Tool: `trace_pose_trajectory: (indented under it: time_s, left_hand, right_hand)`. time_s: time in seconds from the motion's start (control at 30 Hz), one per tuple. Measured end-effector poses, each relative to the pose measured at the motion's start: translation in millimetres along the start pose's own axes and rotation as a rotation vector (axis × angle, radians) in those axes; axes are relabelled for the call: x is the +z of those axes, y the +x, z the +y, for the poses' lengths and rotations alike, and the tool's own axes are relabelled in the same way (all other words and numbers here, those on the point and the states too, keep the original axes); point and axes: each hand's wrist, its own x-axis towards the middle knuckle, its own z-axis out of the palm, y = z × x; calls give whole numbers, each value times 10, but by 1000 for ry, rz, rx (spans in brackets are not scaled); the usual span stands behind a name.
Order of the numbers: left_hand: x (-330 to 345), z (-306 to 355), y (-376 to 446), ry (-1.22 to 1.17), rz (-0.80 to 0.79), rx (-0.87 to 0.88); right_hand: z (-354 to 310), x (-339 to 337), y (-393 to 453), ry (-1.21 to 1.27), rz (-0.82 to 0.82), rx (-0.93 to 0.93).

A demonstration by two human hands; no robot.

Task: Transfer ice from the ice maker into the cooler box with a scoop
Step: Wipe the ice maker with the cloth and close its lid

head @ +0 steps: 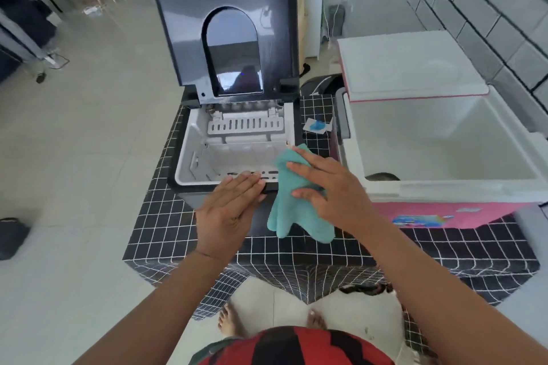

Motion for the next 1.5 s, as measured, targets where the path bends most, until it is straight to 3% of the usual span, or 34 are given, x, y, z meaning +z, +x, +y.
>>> trace_pose_trajectory:
  time_s: [0.17, 0.3, 0.4, 0.53, 0.67, 0.8, 0.87, 0.93, 1.0, 1.1, 1.23, 1.33, 1.5]
  left_hand:
    - [-133, -171, -25, 45, -14, 31]
    - [-376, -441, -98, 95, -25, -1]
    - [-518, -564, -90, 62, -91, 9]
    - [-591, -653, -52, 10, -137, 24]
    - [-616, -677, -46, -55, -114, 16]
    - [-724, -724, -40, -228, -191, -6]
    - [-811, -797, -52, -295, -270, -47]
    - [-895, -900, -74, -320, -329, -111]
    - [-954, -981, -86, -348, -383, -162]
    - [-958, -1017, -46, -343, -437, -174]
    - [-1038, -1049, 61, -481, -344, -256]
    - [-1256, -1214, 176, -678, -355, -466]
    - [-1536, -1581, 427, -812, -265, -662]
  right_hand:
    - [-183, 209, -200, -122, 160, -34]
    - [-289, 237, -247, -163, 95, -30]
    - [-292, 175, -217, -254, 55, -67]
    - [-292, 191, -132, -336, 141, -142]
    - [-521, 492, -116, -448, 226, -165]
    - [-856, 829, 67, -482, 240, -163]
    - [-1030, 927, 157, -388, 332, -72]
    - [-1198, 966, 209, -186, 387, 165]
    - [-1310, 984, 237, 8, 363, 386]
    - [-1473, 995, 318, 191, 359, 547]
    - [-1669, 1003, 431, 515, 336, 623]
    - [-1745, 984, 538, 676, 265, 599]
    - [-1763, 908, 937, 437, 213, 566]
